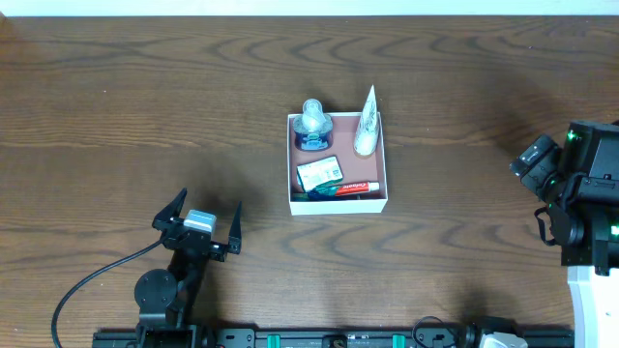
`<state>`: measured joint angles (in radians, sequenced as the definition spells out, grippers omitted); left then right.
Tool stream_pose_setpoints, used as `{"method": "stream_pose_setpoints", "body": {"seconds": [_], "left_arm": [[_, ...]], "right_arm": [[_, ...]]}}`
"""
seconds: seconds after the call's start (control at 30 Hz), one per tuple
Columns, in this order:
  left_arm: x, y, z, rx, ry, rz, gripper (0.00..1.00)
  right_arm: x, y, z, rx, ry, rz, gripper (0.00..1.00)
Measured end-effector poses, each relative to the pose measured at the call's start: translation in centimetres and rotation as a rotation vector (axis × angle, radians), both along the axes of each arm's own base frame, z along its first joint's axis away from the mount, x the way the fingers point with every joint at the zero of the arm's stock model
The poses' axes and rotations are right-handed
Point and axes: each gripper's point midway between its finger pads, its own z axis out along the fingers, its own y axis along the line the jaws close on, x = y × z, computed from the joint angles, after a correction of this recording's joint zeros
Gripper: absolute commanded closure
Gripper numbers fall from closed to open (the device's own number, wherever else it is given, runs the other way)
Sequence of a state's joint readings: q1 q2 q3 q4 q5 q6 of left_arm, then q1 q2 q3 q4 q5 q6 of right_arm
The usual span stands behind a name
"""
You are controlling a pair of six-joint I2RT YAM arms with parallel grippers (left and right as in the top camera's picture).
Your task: Pack container
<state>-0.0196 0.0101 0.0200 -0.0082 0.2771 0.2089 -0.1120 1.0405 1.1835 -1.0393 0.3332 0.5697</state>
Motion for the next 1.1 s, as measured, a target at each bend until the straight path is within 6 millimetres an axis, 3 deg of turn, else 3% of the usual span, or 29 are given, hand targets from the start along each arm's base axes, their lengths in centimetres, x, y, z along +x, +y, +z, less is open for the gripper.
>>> {"method": "stream_pose_setpoints", "body": {"seconds": [0.3, 0.43, 0.67, 0.73, 0.83, 0.93, 1.1], "left_arm": [[0.0, 0.0, 0.0, 0.000, 0.000, 0.000, 0.02], [0.0, 0.0, 0.0, 0.000, 0.000, 0.000, 0.02], [0.0, 0.0, 0.0, 0.000, 0.000, 0.000, 0.02], [0.0, 0.0, 0.0, 0.000, 0.001, 0.000, 0.02], [0.0, 0.0, 0.0, 0.000, 0.001, 0.000, 0.02], [0.0, 0.0, 0.0, 0.000, 0.002, 0.002, 0.02], [0.0, 0.1, 0.0, 0.000, 0.002, 0.004, 0.02]], "right_arm": [[-0.1, 0.0, 0.1, 0.000, -0.004, 0.000, 0.01], [-0.6, 0.6, 1.2, -0.005, -0.052, 0.019, 0.01], [-4.2, 2.1, 5.3, -0.019, -0.255, 0.073, 0.01], [-5.3, 2.7, 5.6, -0.012, -0.302, 0.096, 0.01], [-6.5, 3.5, 4.6, 0.017, -0.339, 0.135, 0.01], [-6.1, 4.5, 3.3, 0.046, -0.419, 0.183, 0.01], [-3.6, 6.6, 3.1, 0.027, -0.646, 0.334, 0.01]]}}
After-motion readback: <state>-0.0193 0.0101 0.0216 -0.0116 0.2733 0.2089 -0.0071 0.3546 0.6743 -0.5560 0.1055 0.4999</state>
